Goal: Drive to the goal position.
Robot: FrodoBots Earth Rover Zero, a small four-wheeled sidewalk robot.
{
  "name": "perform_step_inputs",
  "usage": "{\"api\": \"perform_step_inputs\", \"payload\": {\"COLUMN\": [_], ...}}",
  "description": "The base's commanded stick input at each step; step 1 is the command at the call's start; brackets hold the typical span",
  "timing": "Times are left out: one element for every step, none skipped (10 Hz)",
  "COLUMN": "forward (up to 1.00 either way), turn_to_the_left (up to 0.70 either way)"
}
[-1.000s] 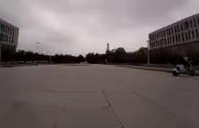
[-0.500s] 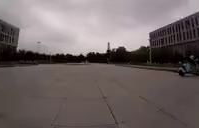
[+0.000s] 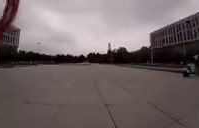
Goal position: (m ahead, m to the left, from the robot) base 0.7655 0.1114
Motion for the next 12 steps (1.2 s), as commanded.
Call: {"api": "perform_step_inputs", "payload": {"forward": [0.7,0.7,0.7,0.7,0.7,0.7,0.7,0.7,0.7,0.7,0.7,0.7], "turn_to_the_left": [0.0,0.0,0.0,0.0,0.0,0.0,0.0,0.0,0.0,0.0,0.0,0.0]}}
